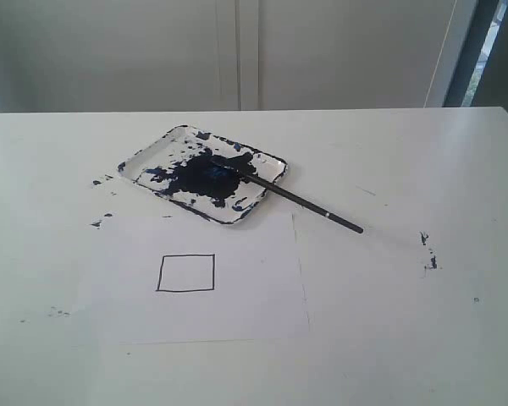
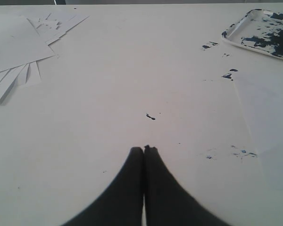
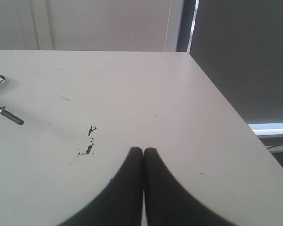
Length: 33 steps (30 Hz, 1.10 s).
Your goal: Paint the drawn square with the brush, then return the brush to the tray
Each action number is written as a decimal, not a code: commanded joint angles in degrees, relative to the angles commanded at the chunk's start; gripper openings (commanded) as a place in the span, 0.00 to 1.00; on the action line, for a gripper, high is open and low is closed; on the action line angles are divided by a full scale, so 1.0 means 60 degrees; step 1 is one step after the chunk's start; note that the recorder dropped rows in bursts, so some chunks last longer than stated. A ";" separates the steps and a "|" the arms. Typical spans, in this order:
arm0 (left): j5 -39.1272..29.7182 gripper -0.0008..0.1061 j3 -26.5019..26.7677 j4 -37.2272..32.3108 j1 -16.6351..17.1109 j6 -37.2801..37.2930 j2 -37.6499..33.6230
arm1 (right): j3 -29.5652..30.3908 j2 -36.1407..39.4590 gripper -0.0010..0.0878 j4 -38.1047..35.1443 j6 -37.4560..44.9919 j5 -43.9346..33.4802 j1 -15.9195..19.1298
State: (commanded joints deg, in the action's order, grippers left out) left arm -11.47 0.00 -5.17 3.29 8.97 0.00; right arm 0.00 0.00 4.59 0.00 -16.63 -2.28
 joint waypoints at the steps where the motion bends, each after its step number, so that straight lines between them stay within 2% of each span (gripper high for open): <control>1: 0.0000 0.01 0.0000 0.0000 0.0000 0.0000 0.0000 | 0.0000 0.0000 0.01 0.0000 0.0000 0.0000 0.0000; 5: 0.0000 0.01 0.0000 0.0000 0.0000 0.0000 0.0000 | -0.0053 0.0442 0.01 0.0000 0.0000 -0.0019 0.0000; 10: 0.0000 0.01 0.0000 0.0000 0.0000 0.0000 0.0000 | -0.1033 0.1962 0.01 0.0000 0.0000 -0.0019 0.0000; 15: 0.0000 0.01 0.0000 0.0000 0.0000 0.0000 0.0000 | -0.2528 0.3082 0.01 0.0000 0.0000 -0.0019 0.0000; 22: 0.0000 0.01 0.0000 0.0000 0.0000 0.0000 0.0000 | -0.5293 0.4645 0.01 0.0000 0.0000 0.0001 0.0000; 27: 0.0000 0.01 0.0000 0.0000 0.0000 0.0000 0.0000 | -0.6680 0.5182 0.01 0.0000 0.0000 0.0001 0.0000; 29: 0.0000 0.01 0.0000 0.0000 0.0000 0.0000 0.0000 | -0.7056 0.5182 0.01 0.0000 0.0000 0.0322 0.0000; 33: 0.0000 0.01 0.0000 0.0000 0.0000 0.0000 0.0000 | -0.7425 0.5182 0.01 0.0000 0.0000 0.1801 0.0003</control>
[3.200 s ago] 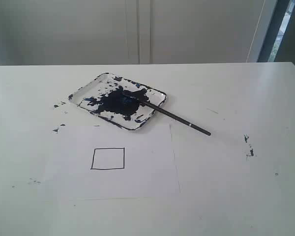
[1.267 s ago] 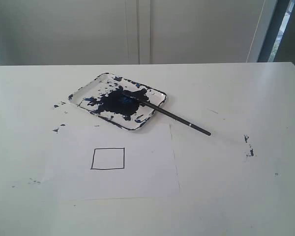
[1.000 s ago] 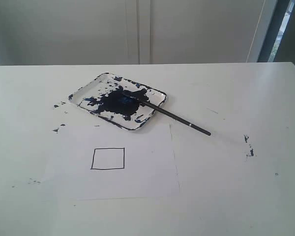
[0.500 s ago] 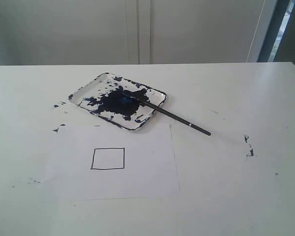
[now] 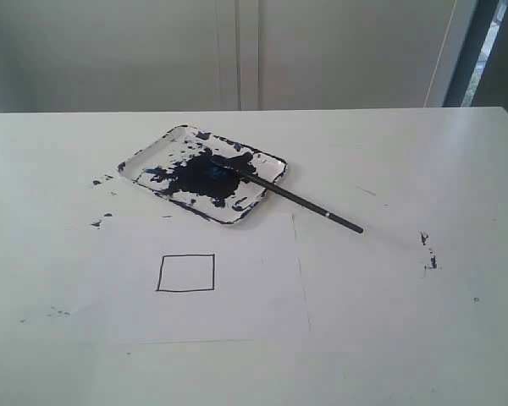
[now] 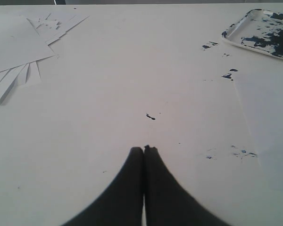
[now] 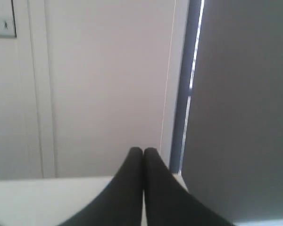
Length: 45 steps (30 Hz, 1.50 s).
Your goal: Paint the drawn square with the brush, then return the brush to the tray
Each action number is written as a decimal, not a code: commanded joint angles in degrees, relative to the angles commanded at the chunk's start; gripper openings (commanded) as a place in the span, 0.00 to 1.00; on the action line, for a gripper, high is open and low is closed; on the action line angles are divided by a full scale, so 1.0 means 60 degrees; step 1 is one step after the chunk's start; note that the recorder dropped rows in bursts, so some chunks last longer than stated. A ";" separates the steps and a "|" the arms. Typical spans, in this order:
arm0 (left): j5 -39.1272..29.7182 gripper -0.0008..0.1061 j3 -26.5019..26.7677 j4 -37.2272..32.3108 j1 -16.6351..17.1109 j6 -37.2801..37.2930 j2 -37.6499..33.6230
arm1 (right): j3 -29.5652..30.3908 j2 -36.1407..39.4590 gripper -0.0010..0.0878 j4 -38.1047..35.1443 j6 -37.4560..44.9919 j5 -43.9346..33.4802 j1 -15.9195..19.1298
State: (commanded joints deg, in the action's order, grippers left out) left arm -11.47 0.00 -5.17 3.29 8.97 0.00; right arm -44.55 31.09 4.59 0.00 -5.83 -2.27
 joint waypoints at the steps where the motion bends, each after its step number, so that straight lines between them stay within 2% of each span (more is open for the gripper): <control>1: 0.0000 0.01 0.0000 0.0000 0.0000 0.0000 0.0000 | -0.0066 0.0000 0.01 0.0000 0.0000 0.0251 0.0016; 4: 0.0000 0.01 0.0000 0.0000 0.0000 0.0000 0.0000 | -0.0236 0.0000 0.01 0.0000 0.0000 0.0786 0.0252; 7: 0.0000 0.01 0.0000 0.0000 0.0000 0.0000 0.0000 | -0.0252 0.0000 0.01 -0.0019 -0.0233 0.0519 0.0383; 9: 0.0000 0.01 0.0000 0.0000 0.0000 0.0000 0.0000 | -0.0252 0.0023 0.01 -0.0019 -0.1444 -0.0501 0.0383; 11: 0.0000 0.01 0.0000 0.0000 0.0000 0.0000 0.0000 | -0.0252 0.0245 0.01 -0.0109 -0.3250 -0.1944 0.0383; 12: 0.0000 0.01 0.0000 0.0000 0.0000 0.0000 0.0000 | -0.0252 0.0415 0.01 -0.0481 -0.3707 -0.2475 0.0383; 14: 0.0000 0.01 0.0000 0.0000 0.0000 0.0000 0.0000 | -0.0252 0.0933 0.01 -0.1561 -0.3641 -0.3846 0.0383; 16: 0.0000 0.01 0.0000 0.0000 0.0000 0.0000 0.0000 | -0.0252 0.1595 0.01 -0.3250 -0.1819 -0.5358 0.0378; 17: 0.0000 0.01 0.0000 0.0000 0.0000 0.0000 0.0000 | -0.0214 0.2081 0.01 -0.5014 0.0342 -0.6290 0.0378; 18: 0.0000 0.01 0.0000 0.0000 0.0000 0.0000 0.0000 | -0.0218 0.2427 0.01 -0.6403 0.1896 -0.7005 0.0378; 20: 0.0000 0.01 0.0000 0.0000 0.0000 0.0000 0.0000 | -0.0218 0.2781 0.01 -0.8239 0.3597 -0.8142 0.0378; 21: 0.0000 0.01 0.0000 0.0000 0.0000 0.0000 0.0000 | -0.0218 0.2788 0.01 -0.8624 0.3955 -0.8319 0.0378; 25: 0.0000 0.01 0.0000 0.0000 0.0000 0.0000 0.0000 | -0.0218 0.2661 0.01 -0.8719 0.4330 -0.8711 0.0378; 31: 0.0000 0.01 0.0000 0.0000 0.0000 0.0000 0.0000 | -0.0195 0.2764 0.01 -0.8719 0.4462 -0.8416 0.0378; 37: 0.0000 0.01 0.0000 0.0000 0.0000 0.0000 0.0000 | -0.0195 0.3949 0.01 -0.8705 0.5124 -0.8454 0.0378; 45: -0.0023 0.01 0.0000 0.0000 0.0000 0.0000 0.0000 | -0.0254 0.5317 0.01 -0.8655 0.6182 -0.7367 0.0378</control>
State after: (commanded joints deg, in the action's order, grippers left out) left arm -11.61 0.00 -5.17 3.29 8.97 0.00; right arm -46.08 62.99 -47.34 37.09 -50.03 0.00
